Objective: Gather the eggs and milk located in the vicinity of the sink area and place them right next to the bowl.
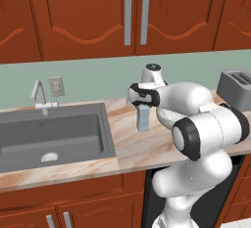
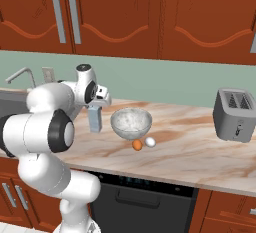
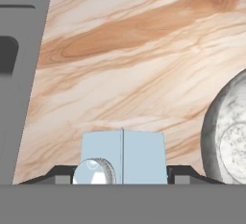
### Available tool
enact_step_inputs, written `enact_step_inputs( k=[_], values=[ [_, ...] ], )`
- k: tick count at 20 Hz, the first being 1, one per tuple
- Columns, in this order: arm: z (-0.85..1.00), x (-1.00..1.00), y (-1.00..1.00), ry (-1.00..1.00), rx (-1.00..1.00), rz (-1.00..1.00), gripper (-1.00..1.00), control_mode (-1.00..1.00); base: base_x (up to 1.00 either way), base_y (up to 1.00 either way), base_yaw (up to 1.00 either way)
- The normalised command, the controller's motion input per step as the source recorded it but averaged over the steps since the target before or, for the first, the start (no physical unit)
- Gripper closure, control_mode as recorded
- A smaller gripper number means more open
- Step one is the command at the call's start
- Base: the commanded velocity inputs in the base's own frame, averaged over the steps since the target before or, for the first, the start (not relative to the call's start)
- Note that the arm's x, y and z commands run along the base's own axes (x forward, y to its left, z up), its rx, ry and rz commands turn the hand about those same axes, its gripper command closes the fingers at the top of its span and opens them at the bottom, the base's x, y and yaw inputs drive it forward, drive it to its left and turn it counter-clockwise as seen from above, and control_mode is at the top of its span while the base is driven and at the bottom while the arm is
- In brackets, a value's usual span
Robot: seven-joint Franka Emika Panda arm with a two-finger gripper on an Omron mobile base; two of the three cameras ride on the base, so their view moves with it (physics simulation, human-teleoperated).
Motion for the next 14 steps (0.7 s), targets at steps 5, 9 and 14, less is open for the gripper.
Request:
enact_step_inputs(
  k=[5, 9, 14],
  values=[
    [0.00, 0.00, -0.27, 0.00, 0.00, 0.00, 1.00, -1.00, 0.00, 0.00, 0.00],
    [0.00, 0.00, -0.26, 0.00, 0.00, 0.00, 1.00, -1.00, 0.00, 0.00, 0.00],
    [0.00, 0.00, -0.16, 0.00, 0.00, 0.00, 1.00, -1.00, 0.00, 0.00, 0.00]
  ],
)
